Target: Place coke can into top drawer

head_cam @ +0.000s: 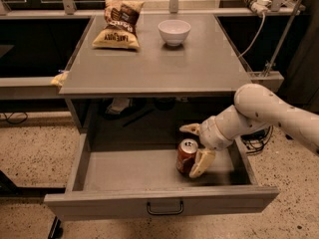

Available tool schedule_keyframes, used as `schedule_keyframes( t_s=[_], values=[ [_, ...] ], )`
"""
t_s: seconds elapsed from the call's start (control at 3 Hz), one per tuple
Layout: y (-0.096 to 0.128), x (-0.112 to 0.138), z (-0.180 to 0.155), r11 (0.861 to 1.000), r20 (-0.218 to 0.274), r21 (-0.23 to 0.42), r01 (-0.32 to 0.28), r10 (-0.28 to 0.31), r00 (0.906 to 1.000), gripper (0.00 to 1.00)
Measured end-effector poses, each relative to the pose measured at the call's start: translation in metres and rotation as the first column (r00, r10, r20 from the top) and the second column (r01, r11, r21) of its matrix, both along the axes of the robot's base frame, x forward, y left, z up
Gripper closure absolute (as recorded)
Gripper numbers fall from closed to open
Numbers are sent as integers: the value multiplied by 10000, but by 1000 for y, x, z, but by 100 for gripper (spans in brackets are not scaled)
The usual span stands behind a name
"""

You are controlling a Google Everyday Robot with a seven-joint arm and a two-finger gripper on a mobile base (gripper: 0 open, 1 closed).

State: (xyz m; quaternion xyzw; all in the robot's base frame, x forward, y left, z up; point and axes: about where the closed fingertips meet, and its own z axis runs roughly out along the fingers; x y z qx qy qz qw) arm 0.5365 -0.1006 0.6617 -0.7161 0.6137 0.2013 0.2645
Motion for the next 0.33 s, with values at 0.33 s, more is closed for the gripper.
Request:
schedule_keyframes(
  t_s=[0.33],
  values=[
    [0,0,0,10000,0,0,-1,1,10000,0]
  ],
)
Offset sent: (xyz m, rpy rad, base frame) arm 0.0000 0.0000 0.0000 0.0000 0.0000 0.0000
